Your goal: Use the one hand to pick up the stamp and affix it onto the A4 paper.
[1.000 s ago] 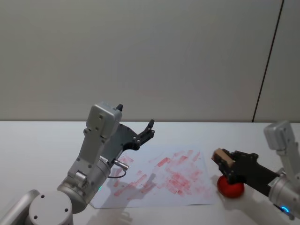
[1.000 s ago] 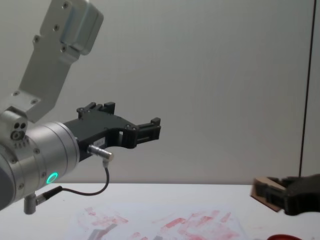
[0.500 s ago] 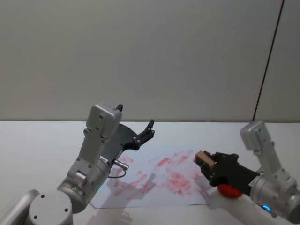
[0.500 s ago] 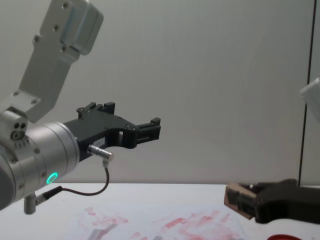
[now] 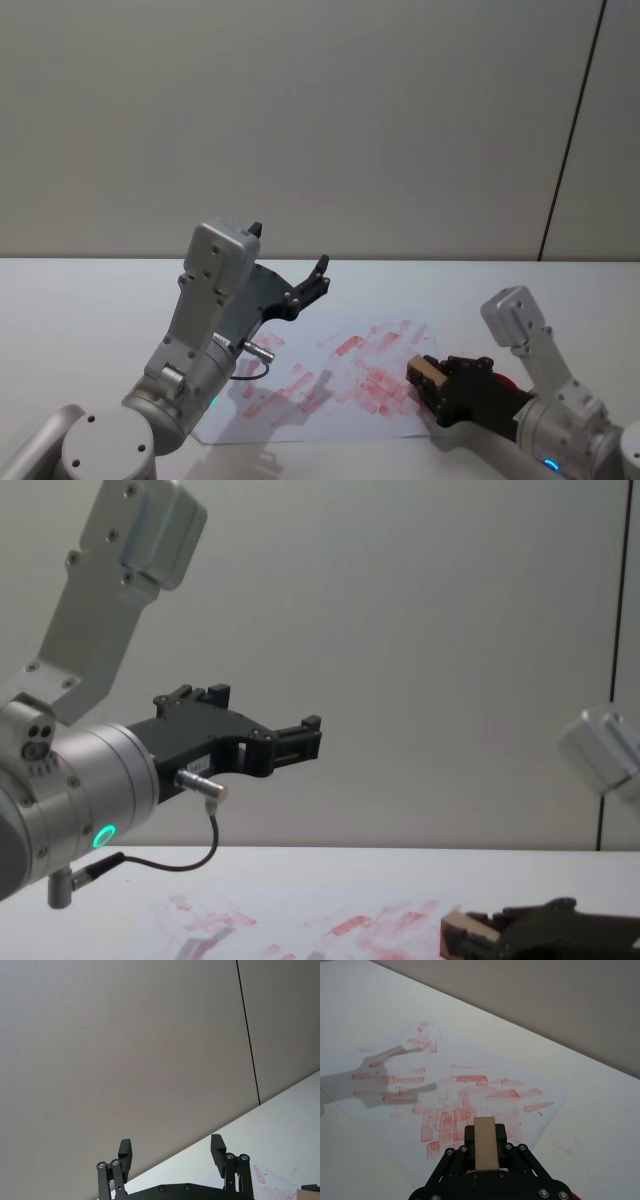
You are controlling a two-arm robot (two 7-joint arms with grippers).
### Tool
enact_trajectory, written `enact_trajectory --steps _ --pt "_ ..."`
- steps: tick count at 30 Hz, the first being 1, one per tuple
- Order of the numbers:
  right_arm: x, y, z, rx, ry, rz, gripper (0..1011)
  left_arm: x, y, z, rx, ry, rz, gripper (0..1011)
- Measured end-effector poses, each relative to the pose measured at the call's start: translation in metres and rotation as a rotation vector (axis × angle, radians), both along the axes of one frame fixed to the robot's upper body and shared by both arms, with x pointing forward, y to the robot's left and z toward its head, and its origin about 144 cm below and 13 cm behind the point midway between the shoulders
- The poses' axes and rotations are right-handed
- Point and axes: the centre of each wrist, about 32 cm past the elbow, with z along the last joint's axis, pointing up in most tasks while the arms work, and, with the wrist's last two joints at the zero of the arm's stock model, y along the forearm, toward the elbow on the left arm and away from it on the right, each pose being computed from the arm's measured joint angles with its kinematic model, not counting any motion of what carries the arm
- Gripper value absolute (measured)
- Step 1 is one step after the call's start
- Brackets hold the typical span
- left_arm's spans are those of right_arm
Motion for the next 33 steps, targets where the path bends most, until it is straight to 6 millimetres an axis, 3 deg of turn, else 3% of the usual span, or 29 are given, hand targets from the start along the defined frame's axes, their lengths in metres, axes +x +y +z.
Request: enact_trajectory --steps 33 --pt "-0.003 0.007 -0.010 -0.017 0.023 -0.009 218 0.000 0.000 0.000 0.000 0.000 0.000 1002"
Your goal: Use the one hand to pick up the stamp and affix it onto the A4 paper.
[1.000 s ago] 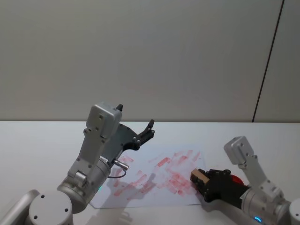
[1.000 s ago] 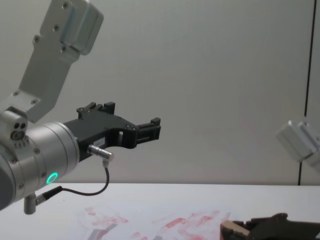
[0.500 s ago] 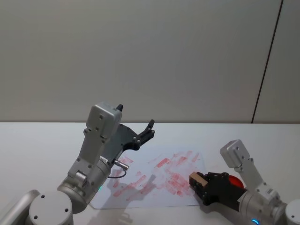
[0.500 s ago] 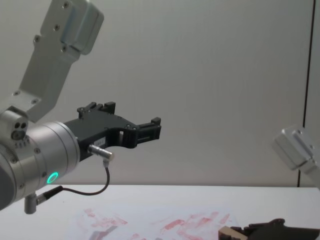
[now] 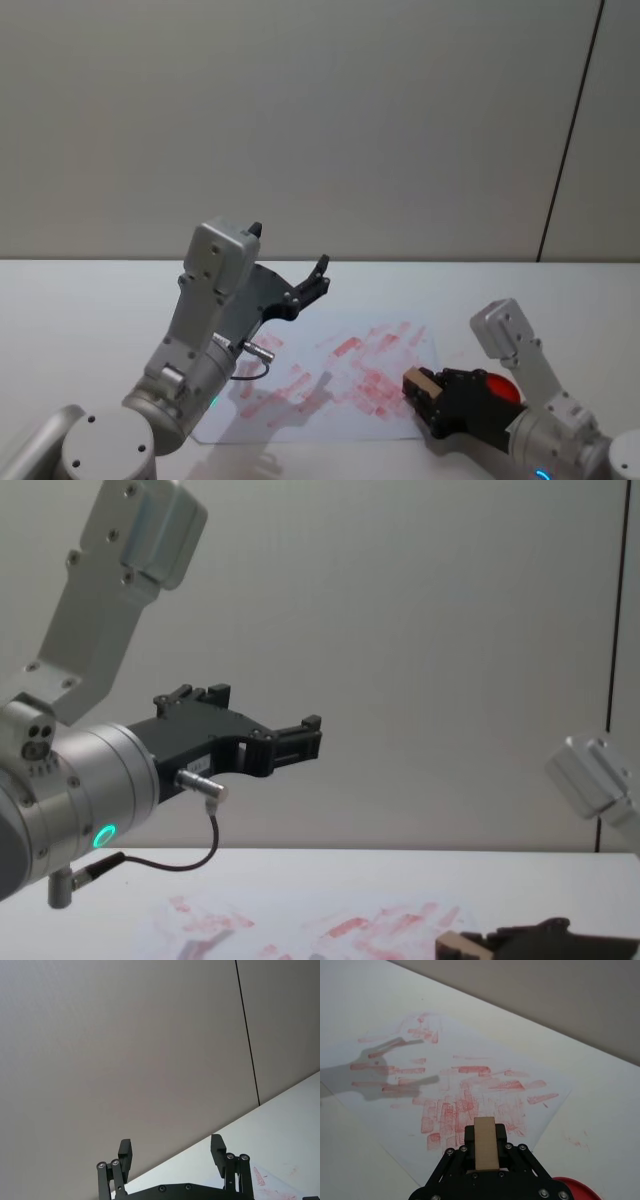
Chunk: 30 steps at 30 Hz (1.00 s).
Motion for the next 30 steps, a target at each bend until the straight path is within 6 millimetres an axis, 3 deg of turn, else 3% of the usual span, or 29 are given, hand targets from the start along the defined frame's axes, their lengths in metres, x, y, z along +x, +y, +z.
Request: enact_trajectory --steps 15,30 --pt "-0.005 -0.010 0.030 0.101 -0.132 -0.065 218 0.000 0.000 0.000 0.000 0.000 0.000 1002" --pt "-0.016 -0.031 0.029 0.067 -0.112 -0.116 218 0.000 0.000 0.000 0.000 0.000 0.000 1002"
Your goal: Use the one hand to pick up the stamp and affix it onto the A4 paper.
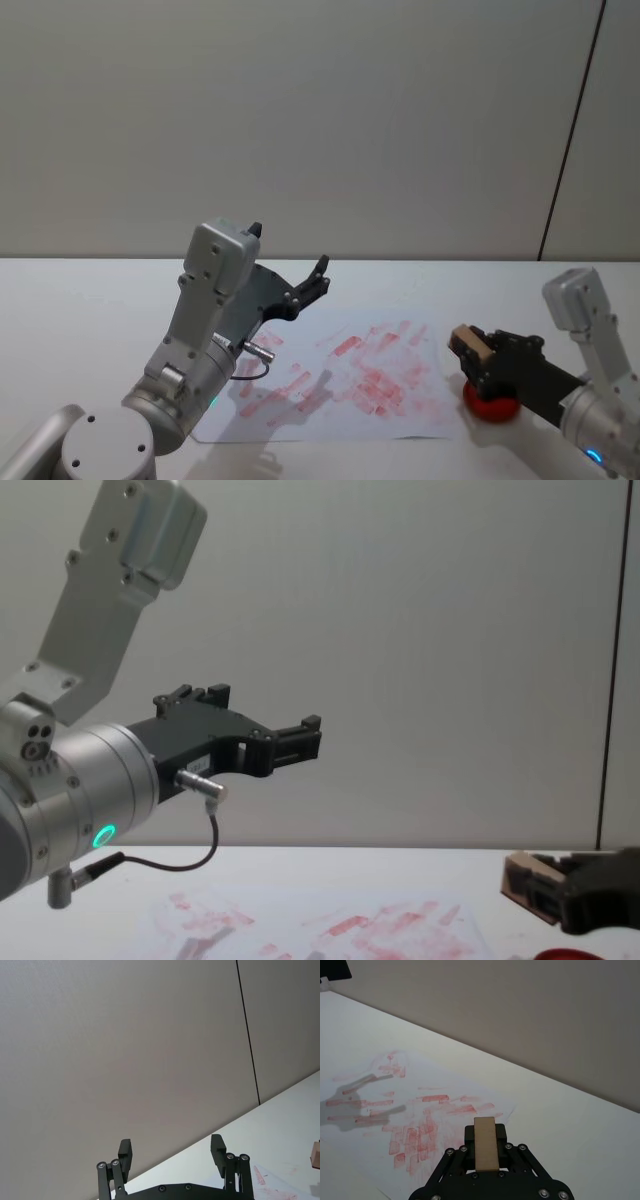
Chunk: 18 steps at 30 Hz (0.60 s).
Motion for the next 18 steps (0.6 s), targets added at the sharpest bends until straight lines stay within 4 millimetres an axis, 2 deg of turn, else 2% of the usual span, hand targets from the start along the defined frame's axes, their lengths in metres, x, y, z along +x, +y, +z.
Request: enact_trajectory --steps 18 --pt "-0.010 -0.018 -0.012 -0.041 0.061 -0.033 218 0.000 0.000 0.000 0.000 0.000 0.000 1002"
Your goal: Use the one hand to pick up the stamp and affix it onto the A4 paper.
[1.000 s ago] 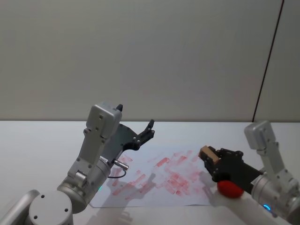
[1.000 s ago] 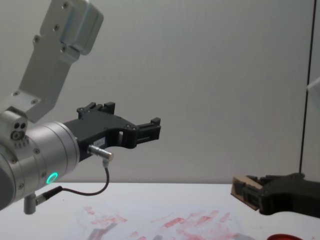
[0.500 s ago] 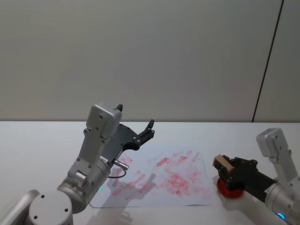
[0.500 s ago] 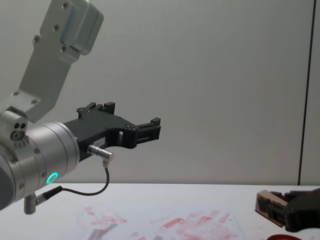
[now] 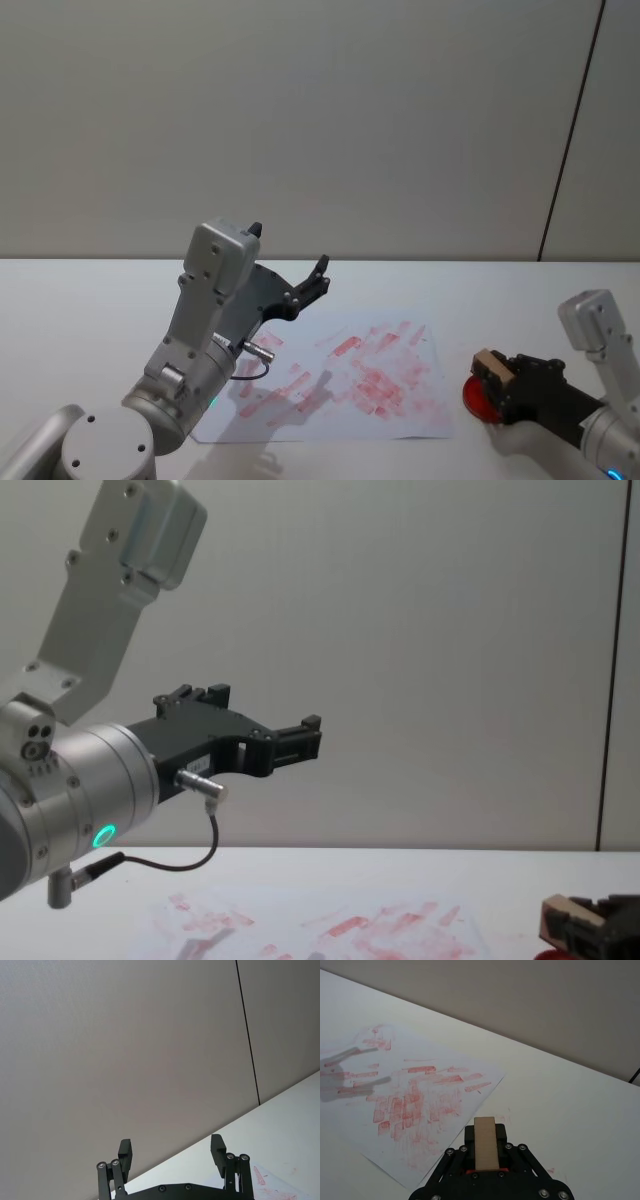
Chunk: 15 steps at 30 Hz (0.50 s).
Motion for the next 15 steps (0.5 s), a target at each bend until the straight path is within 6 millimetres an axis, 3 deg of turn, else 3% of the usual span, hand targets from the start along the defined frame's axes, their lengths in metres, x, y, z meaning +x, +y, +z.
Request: enact_trajectory --steps 10,15 --pt "-0.0005 -0.0033 -0.0052 -0.010 0.031 -0.012 229 0.0000 0.0000 0.0000 0.000 0.000 0.000 1002" --pt "-0.0001 -0.0040 -0.0061 -0.013 0.039 -0.018 392 0.0000 0.0000 0.0000 0.000 0.000 0.000 1002"
